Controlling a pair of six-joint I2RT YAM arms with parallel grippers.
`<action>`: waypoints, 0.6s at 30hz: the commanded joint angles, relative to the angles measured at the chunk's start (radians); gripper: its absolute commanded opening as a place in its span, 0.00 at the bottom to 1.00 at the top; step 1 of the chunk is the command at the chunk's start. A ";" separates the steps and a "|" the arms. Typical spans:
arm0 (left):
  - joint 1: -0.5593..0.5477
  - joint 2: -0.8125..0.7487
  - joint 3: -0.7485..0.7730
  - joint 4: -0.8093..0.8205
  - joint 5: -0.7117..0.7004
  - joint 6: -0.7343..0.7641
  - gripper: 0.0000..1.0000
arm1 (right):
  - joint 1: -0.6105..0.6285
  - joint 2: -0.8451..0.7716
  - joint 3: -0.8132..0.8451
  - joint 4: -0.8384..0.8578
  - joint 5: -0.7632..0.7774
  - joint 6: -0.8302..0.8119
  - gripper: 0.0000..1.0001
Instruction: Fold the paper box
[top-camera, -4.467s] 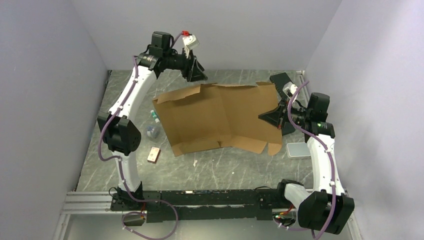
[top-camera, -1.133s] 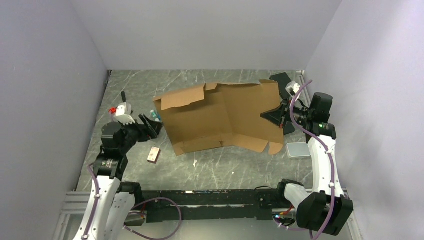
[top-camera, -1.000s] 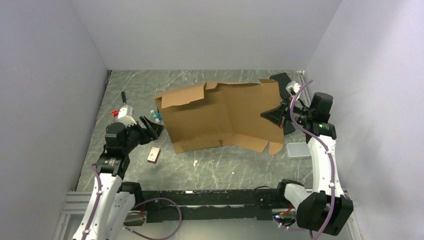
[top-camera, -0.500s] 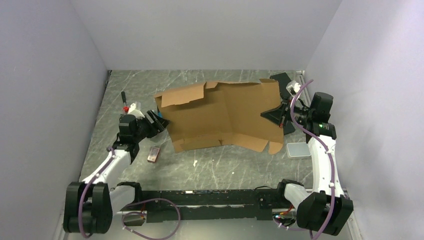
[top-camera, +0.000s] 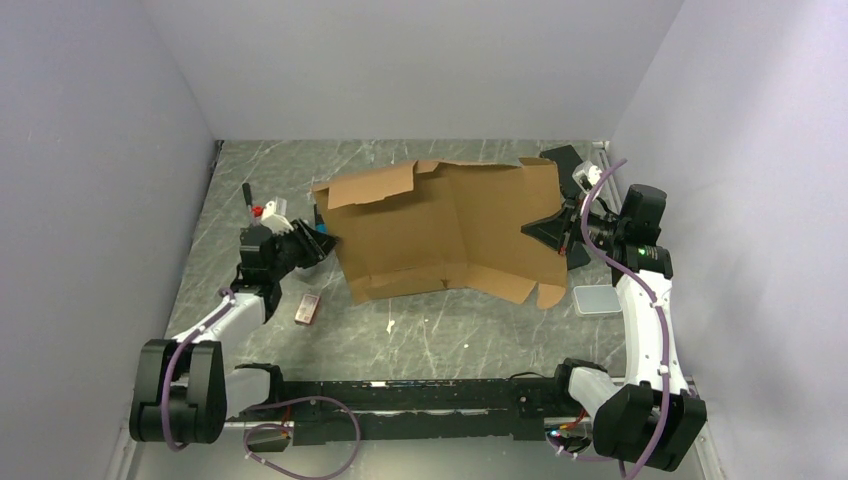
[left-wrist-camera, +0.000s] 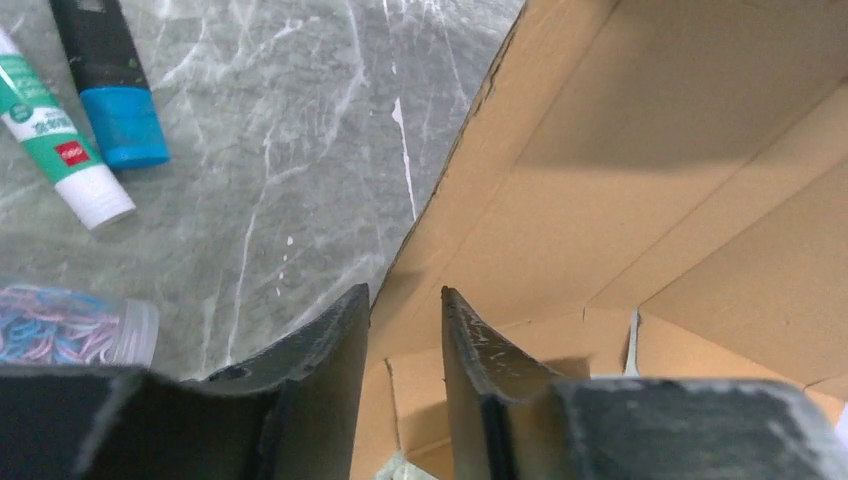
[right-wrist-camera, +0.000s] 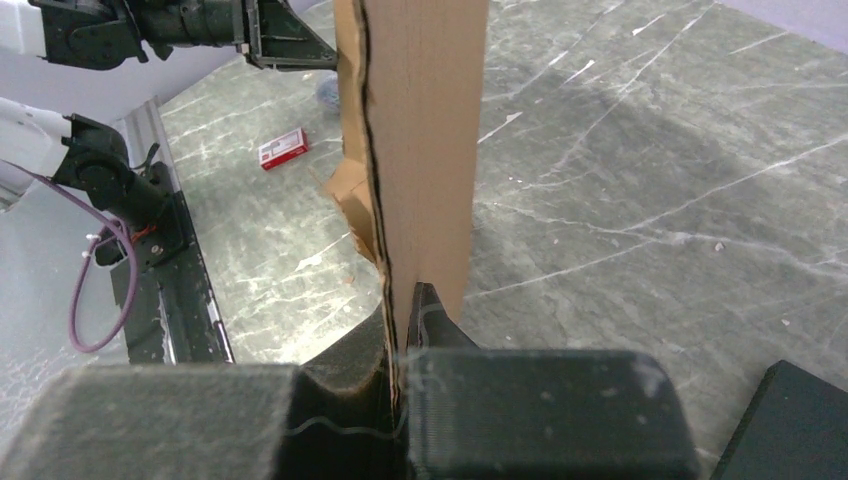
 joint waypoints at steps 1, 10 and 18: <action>0.001 0.022 0.021 0.137 0.089 0.033 0.30 | -0.005 -0.002 0.022 0.044 -0.036 -0.004 0.00; -0.015 -0.015 0.039 0.132 0.191 0.064 0.03 | -0.005 -0.004 0.001 0.123 -0.090 0.083 0.00; -0.132 -0.079 0.117 -0.039 0.130 0.188 0.00 | -0.005 -0.033 -0.060 0.315 -0.175 0.275 0.00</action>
